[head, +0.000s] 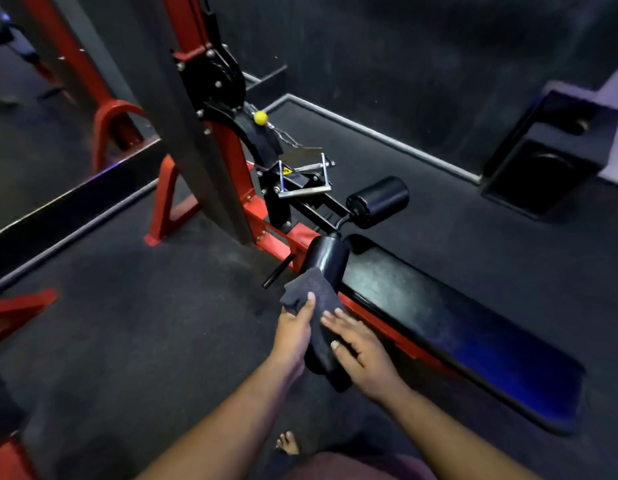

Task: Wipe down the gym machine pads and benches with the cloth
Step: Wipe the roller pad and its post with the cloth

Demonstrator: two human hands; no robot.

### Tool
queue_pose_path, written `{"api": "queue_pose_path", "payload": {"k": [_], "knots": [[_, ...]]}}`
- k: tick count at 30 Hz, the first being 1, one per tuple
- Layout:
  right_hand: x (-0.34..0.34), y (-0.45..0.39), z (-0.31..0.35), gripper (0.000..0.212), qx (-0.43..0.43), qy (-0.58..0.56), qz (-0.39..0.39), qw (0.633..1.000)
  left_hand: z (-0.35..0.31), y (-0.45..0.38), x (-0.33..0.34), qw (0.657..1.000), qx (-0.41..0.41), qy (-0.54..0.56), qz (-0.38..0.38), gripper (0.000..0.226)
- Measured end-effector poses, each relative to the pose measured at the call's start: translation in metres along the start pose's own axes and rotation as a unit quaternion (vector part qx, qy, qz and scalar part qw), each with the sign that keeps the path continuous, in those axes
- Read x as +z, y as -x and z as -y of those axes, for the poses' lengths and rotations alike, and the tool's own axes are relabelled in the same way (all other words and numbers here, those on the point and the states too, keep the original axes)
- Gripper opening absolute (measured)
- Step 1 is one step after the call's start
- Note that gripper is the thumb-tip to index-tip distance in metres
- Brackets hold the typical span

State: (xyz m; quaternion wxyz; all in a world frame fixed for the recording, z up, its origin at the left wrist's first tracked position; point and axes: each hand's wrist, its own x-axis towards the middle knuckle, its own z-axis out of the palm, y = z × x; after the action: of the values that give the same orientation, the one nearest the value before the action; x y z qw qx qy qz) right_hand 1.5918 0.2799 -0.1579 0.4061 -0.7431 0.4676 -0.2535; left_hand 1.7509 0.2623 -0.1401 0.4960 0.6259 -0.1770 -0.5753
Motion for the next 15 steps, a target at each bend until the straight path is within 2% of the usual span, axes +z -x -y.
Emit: {"api": "queue_pose_path", "payload": {"k": [1, 3, 6, 8, 11, 13, 15], "knots": [[0.001, -0.005, -0.004, 0.052, 0.016, 0.006, -0.05, 0.999, -0.002, -0.01, -0.004, 0.999, -0.009, -0.028, 0.019, 0.04], [0.006, -0.021, -0.006, 0.064, 0.09, -0.021, -0.107, 0.99, -0.003, -0.032, -0.003, 0.994, -0.014, -0.092, 0.063, 0.044], [0.021, -0.048, -0.013, 0.078, 0.192, -0.139, -0.113, 0.965, 0.0, -0.054, 0.005, 0.97, 0.017, -0.218, 0.102, 0.079], [0.03, -0.066, -0.03, 0.081, 0.232, -0.165, -0.128, 0.95, 0.011, -0.078, 0.007, 0.959, 0.023, -0.259, 0.113, 0.095], [0.039, -0.084, -0.06, 0.079, 0.255, -0.187, -0.135, 0.939, 0.019, -0.108, 0.006, 0.958, 0.008, -0.27, 0.098, 0.088], [0.038, -0.098, -0.075, 0.069, 0.253, -0.189, -0.143, 0.938, 0.021, -0.123, 0.006, 0.967, -0.004, -0.243, 0.079, 0.081], [0.033, -0.112, -0.081, 0.06, 0.251, -0.21, -0.147, 0.934, 0.019, -0.138, 0.008, 0.969, -0.012, -0.23, 0.084, 0.065]]}}
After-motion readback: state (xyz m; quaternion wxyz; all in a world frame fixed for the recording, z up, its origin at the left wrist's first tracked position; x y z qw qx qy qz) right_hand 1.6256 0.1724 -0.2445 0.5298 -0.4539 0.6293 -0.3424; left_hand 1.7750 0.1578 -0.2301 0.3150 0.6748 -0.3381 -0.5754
